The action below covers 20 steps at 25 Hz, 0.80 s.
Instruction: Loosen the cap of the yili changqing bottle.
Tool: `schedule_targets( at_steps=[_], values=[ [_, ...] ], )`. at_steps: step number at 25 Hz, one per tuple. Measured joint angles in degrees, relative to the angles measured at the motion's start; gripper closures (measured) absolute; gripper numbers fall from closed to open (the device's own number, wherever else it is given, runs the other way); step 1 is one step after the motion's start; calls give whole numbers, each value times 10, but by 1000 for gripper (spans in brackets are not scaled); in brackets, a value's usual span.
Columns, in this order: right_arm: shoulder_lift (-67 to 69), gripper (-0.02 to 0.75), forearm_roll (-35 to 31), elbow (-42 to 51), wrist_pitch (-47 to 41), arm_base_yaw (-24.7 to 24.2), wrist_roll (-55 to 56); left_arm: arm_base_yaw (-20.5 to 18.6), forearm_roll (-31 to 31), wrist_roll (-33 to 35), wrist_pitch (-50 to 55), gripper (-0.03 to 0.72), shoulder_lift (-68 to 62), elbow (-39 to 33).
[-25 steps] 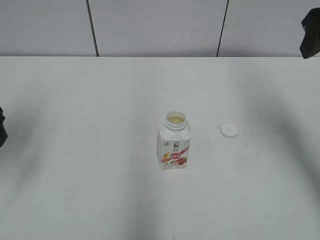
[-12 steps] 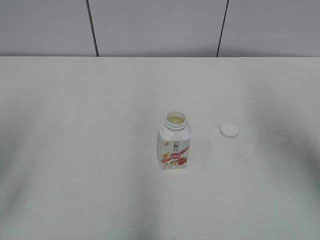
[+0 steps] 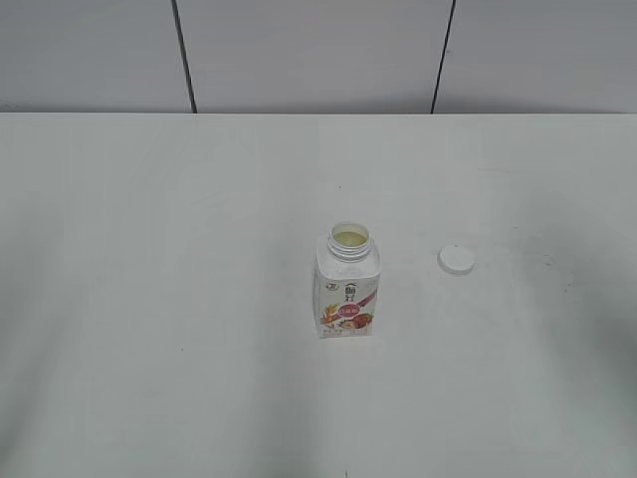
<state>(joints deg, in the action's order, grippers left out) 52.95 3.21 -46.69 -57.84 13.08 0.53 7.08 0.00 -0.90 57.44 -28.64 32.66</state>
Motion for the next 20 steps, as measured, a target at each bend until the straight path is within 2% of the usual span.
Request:
schedule_targets(
  at_steps=[9,20],
  values=[
    [-125,150,-1,46,-11,0,1,0,-21,9,-22,137,103,-9],
    [-267,158,-1,118,-52,0,0,0,-42,33,10,144,224,-12]
  ],
)
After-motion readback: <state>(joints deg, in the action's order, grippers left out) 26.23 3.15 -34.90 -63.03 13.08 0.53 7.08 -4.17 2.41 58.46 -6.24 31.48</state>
